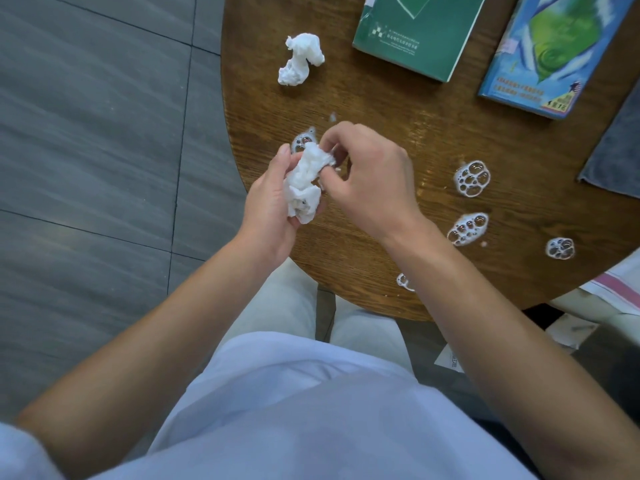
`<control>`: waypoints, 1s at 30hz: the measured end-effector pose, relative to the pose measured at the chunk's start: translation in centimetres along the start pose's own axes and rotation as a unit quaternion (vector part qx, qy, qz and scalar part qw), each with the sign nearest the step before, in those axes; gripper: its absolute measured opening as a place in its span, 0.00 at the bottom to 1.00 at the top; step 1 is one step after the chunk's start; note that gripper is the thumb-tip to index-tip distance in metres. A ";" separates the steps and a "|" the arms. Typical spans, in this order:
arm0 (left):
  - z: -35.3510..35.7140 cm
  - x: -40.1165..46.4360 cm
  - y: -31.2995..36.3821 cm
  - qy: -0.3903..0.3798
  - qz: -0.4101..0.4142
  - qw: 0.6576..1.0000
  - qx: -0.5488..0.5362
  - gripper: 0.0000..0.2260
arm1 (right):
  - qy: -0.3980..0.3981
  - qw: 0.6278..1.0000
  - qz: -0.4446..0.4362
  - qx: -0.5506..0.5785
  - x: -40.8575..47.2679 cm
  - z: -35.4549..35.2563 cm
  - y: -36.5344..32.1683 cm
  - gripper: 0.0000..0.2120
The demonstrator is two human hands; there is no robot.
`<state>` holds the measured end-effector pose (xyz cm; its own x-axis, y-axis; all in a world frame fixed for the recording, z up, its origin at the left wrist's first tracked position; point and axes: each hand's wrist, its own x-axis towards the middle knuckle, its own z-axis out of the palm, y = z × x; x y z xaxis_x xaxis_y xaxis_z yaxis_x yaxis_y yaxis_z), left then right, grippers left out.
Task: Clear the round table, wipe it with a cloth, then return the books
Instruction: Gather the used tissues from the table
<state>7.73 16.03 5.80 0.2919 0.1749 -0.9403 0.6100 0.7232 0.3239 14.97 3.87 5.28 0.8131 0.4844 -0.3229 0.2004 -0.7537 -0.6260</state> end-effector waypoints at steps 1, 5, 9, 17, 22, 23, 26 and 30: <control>0.3 -0.2 0.0 -0.005 -0.002 1.000 -0.001 0.19 | -0.002 1.000 0.001 0.001 -0.2 0.0 0.1 0.06; 1.0 -0.4 0.0 -0.028 -0.005 1.000 -0.001 0.19 | -0.006 1.000 0.012 0.007 -0.8 0.2 0.3 0.07; 1.6 -0.3 -0.1 -0.038 -0.016 0.999 -0.022 0.21 | -0.011 0.999 0.023 0.027 -1.3 -0.3 0.2 0.13; 2.6 -0.1 -0.9 -0.053 -0.007 0.998 0.015 0.12 | -0.045 0.997 0.037 0.052 -2.6 -1.4 1.0 0.09; 3.1 0.1 -1.2 -0.067 -0.006 0.998 0.010 0.07 | -0.071 0.994 0.045 0.075 -2.0 -1.9 2.2 0.10; 3.4 0.2 -1.2 -0.068 -0.003 0.998 0.009 0.07 | -0.070 0.992 0.051 0.090 -1.8 -2.1 2.6 0.10; 3.8 0.3 -1.3 -0.063 0.006 0.998 0.008 0.07 | -0.038 0.987 0.076 0.139 -0.9 -2.7 3.8 0.09; 3.6 0.1 -1.7 -0.053 -0.003 0.999 0.013 0.10 | 0.012 0.986 0.112 0.120 0.8 -3.7 6.1 0.10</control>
<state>9.41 12.38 5.49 0.3635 0.0990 -0.9263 0.6306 0.7057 0.3229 18.91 -1.94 3.83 0.8351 0.3048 -0.4580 -0.1193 -0.7125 -0.6915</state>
